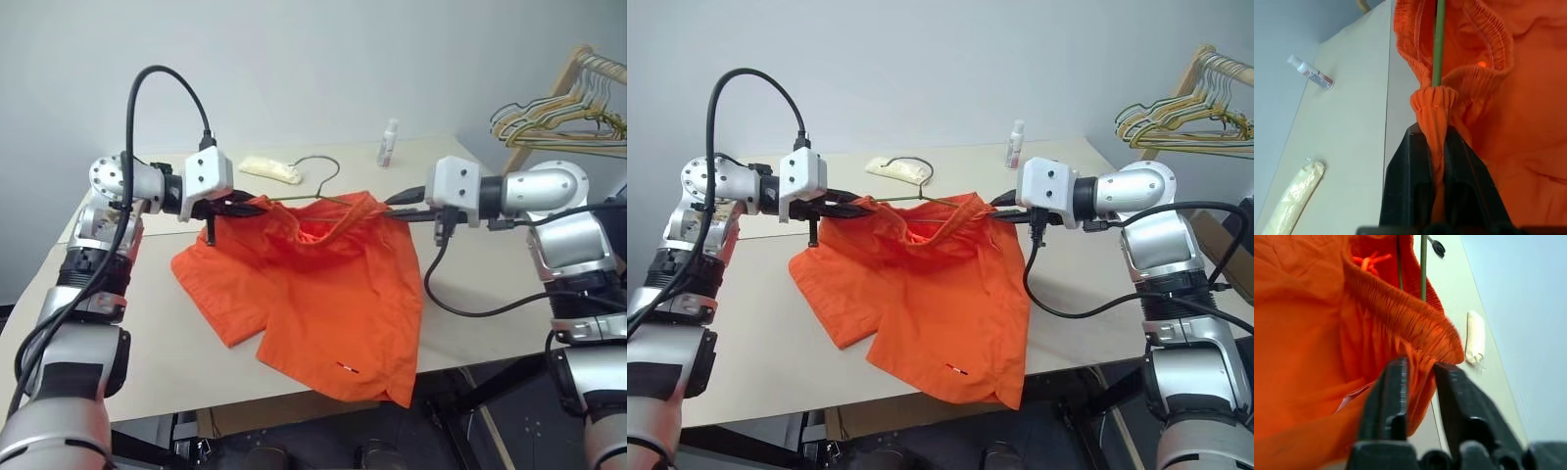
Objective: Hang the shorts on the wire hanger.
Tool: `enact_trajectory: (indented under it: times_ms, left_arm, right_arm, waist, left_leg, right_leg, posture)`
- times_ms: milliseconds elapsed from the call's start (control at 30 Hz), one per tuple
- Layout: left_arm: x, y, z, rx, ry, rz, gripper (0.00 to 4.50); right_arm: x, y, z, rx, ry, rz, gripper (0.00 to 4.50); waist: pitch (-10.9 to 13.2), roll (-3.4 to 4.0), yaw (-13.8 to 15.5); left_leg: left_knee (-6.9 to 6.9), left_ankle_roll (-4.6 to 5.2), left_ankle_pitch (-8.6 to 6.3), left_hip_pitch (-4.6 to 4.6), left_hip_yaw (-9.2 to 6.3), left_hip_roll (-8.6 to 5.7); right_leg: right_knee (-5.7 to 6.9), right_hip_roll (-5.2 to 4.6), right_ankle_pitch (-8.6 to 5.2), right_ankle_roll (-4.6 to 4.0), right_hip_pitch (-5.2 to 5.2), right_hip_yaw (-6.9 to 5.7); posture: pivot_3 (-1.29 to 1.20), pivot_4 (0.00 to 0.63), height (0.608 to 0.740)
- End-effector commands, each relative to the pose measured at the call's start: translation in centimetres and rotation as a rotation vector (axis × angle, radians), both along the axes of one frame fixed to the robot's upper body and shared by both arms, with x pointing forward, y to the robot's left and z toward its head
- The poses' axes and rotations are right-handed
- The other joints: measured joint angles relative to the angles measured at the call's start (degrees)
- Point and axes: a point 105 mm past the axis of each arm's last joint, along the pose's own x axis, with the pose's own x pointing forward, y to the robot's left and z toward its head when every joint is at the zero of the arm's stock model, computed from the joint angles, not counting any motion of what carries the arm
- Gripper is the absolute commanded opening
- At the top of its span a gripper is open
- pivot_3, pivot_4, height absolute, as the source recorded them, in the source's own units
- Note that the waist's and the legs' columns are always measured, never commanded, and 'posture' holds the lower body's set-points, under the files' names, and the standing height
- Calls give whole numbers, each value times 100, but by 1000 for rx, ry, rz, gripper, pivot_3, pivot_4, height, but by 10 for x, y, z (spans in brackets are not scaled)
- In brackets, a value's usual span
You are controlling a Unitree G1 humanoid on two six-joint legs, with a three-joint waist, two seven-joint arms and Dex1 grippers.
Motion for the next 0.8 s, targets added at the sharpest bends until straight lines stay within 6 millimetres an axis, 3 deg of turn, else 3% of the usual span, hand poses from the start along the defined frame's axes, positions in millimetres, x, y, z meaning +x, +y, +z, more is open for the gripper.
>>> enact_trajectory:
  times_ms: [33, 333, 567, 700, 800]
  left_arm:
    - [-3, -2, 24, -90, -70, -6, 0]
    - [-9, 2, 20, -83, -55, 3, 0]
    - [-9, 7, 7, -13, -36, 28, 0]
    - [-8, 9, 5, 34, -32, 36, 0]
    - [-8, 8, 10, 21, -34, 26, 0]
  right_arm:
    - [6, 2, 7, 13, -27, -17, 2463]
    - [20, -5, -2, 129, 95, -111, 2463]
    - [1, -24, 15, 205, 71, -76, 2463]
    - [0, -43, -7, 137, 149, -137, 2463]
    - [-5, -46, -24, 147, 244, -118, 2463]
  waist:
    - [0, 0, -1]
    - [0, 0, 2]
    - [0, 0, 32]
    - [0, 0, 35]
    - [0, 0, 24]
  left_leg:
    - [0, 0, 0, -1, 0, 0]
    - [-2, -5, 3, -1, 0, 0]
    - [-6, -6, 3, -1, -2, -1]
    - [-4, -3, 1, 0, -1, -2]
    - [-4, 0, 0, 3, 0, 0]
  right_leg:
    - [0, 0, 0, 0, 0, 0]
    - [1, 0, 0, 0, -3, 1]
    - [-3, -1, 0, 0, -4, -1]
    - [-4, -2, 0, 0, 0, 0]
    - [-3, -1, 0, 0, 4, 0]
  posture:
    - [187, 0, 740]
    - [206, 0, 740]
    - [199, 0, 740]
    - [189, 0, 740]
    - [183, 0, 740]
